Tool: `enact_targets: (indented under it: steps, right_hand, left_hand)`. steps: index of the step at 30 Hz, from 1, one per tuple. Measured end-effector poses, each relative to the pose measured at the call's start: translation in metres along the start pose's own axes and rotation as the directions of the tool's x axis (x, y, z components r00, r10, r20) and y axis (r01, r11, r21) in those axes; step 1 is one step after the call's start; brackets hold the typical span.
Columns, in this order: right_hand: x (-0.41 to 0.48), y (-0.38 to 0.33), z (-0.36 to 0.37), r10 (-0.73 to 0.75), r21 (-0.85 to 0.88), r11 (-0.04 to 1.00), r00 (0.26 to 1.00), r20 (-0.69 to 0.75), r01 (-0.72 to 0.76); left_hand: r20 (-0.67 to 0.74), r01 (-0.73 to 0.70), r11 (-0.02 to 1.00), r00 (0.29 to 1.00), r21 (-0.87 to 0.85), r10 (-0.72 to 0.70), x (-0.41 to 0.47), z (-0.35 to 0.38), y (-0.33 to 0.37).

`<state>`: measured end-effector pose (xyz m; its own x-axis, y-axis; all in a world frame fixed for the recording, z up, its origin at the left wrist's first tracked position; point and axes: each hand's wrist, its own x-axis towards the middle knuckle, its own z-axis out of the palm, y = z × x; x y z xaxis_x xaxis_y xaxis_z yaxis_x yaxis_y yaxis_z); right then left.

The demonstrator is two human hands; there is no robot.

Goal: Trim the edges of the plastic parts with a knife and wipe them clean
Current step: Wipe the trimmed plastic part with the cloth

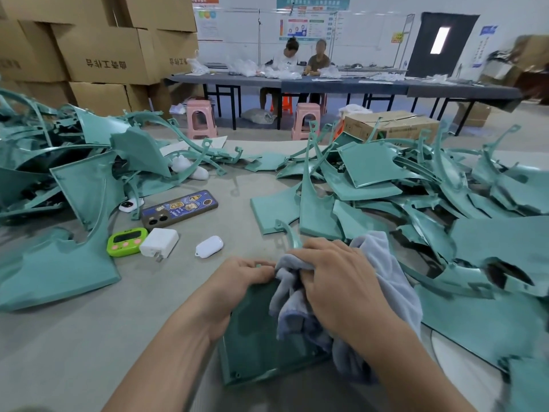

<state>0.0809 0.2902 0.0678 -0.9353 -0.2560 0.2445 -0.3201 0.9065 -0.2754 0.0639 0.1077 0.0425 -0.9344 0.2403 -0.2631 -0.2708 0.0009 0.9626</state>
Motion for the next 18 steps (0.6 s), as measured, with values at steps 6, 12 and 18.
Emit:
enact_targets:
  steps: [6,12,18]
  right_hand:
    - [0.033,0.007,-0.011,0.221,0.142,0.964,0.975,0.036,-0.224]
    - [0.089,0.020,-0.006,0.293,-0.028,0.956,0.956,0.021,-0.292]
    - [0.092,0.031,-0.001,0.278,-0.001,0.960,0.957,-0.086,-0.279]
  left_hand:
    - [0.051,0.007,0.999,0.999,0.032,-0.008,-0.001,0.000,-0.002]
    - [0.120,0.028,0.999,0.992,0.027,-0.031,-0.003,0.004,-0.006]
    - [0.067,0.074,0.996,0.995,-0.058,-0.070,0.000,-0.001,-0.006]
